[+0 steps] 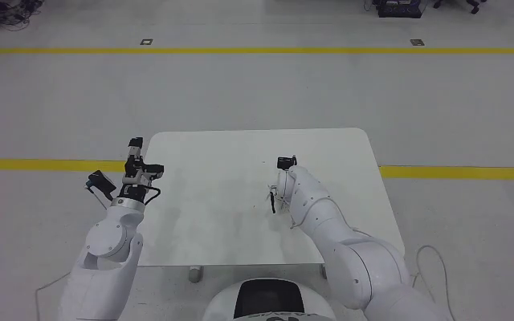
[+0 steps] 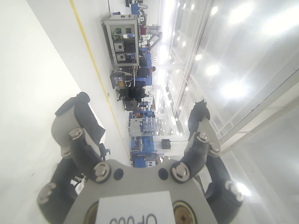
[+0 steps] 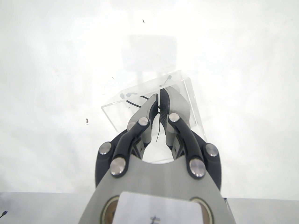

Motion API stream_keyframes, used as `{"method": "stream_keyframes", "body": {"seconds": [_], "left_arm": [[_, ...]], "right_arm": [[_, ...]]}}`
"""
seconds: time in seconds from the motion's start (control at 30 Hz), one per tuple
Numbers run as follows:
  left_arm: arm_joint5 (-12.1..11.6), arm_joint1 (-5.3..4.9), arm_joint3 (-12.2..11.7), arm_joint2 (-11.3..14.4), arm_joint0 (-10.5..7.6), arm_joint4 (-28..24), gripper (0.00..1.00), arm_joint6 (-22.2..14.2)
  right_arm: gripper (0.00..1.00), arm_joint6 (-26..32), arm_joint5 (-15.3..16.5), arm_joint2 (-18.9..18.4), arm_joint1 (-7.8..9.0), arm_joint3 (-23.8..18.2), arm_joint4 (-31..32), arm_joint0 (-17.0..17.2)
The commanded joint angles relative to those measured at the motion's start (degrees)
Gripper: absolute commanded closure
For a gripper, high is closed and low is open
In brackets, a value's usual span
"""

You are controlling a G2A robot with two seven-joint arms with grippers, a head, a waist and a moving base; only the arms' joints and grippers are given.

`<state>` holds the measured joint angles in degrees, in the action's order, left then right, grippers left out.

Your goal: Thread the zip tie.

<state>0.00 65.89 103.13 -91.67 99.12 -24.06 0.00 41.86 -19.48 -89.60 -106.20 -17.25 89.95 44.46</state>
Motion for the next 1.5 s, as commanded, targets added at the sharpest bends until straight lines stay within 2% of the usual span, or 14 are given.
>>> {"method": "stream_keyframes", "body": {"seconds": [0.0,0.2,0.87,1.07,1.47], "left_arm": [[0.00,0.00,0.00,0.00,0.00,0.00,0.00,0.00],[0.00,0.00,0.00,0.00,0.00,0.00,0.00,0.00],[0.00,0.00,0.00,0.00,0.00,0.00,0.00,0.00],[0.00,0.00,0.00,0.00,0.00,0.00,0.00,0.00],[0.00,0.00,0.00,0.00,0.00,0.00,0.00,0.00]], "right_arm": [[0.90,-0.15,0.00,0.04,0.05,0.28,0.00,-0.18],[0.82,-0.56,0.00,0.14,0.09,0.58,0.00,-0.48],[0.76,1.06,0.00,2.10,0.25,0.70,0.00,-0.80],[0.80,1.68,0.00,2.12,0.44,1.41,0.00,-1.10],[0.96,1.39,0.00,1.49,0.69,2.96,0.00,-1.90]]}}
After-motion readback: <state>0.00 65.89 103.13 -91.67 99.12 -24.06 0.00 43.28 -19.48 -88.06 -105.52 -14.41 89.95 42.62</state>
